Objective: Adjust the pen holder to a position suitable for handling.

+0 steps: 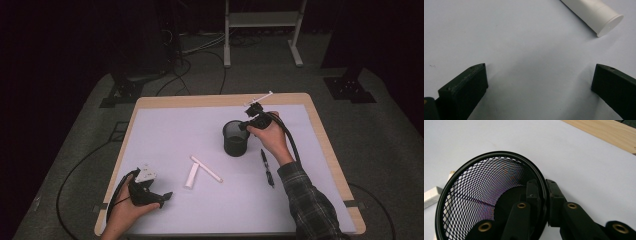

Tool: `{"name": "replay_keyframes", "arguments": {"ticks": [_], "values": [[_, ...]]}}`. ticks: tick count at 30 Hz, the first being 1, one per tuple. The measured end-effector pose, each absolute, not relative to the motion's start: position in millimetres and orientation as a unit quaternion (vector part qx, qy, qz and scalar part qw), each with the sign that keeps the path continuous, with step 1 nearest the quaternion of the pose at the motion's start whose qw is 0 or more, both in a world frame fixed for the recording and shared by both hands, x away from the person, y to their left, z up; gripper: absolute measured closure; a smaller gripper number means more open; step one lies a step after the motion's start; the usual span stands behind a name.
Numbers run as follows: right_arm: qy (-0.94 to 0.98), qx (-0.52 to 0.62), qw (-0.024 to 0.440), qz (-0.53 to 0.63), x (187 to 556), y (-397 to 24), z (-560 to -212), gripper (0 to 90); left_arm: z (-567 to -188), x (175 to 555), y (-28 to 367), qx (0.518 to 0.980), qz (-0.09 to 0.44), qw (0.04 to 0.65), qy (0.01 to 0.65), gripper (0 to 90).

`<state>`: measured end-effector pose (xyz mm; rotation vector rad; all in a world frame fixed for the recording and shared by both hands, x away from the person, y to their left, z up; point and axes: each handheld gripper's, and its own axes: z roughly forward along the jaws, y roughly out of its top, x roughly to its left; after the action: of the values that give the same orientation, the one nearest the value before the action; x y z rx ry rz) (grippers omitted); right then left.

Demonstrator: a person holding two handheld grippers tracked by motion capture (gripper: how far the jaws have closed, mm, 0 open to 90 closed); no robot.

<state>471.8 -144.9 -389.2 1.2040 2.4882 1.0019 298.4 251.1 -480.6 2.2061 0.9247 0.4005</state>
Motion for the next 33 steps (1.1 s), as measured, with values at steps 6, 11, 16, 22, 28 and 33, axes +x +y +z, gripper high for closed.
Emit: {"name": "replay_keyframes", "arguments": {"ticks": [6,11,16,22,28,33], "values": [[0.844,0.401,0.096,0.343,464,-145,-382,81.4,-481,298,251,0.852,0.155,0.351,0.357,0.0],[0.847,0.393,0.099,0.343,457,-145,-377,81.4,-481,298,251,0.852,0.155,0.350,0.357,0.0],[0.849,0.385,0.094,0.348,449,-145,-372,81.4,-481,298,251,0.852,0.155,0.351,0.357,0.0],[0.851,0.380,0.090,0.351,442,-147,-369,81.4,-481,299,251,0.852,0.155,0.350,0.357,0.0],[0.854,0.374,0.086,0.351,433,-148,-367,81.3,-481,299,251,0.852,0.155,0.350,0.356,0.0],[0.857,0.369,0.086,0.350,427,-149,-367,81.4,-481,298,251,0.852,0.154,0.351,0.357,0.0]]}}
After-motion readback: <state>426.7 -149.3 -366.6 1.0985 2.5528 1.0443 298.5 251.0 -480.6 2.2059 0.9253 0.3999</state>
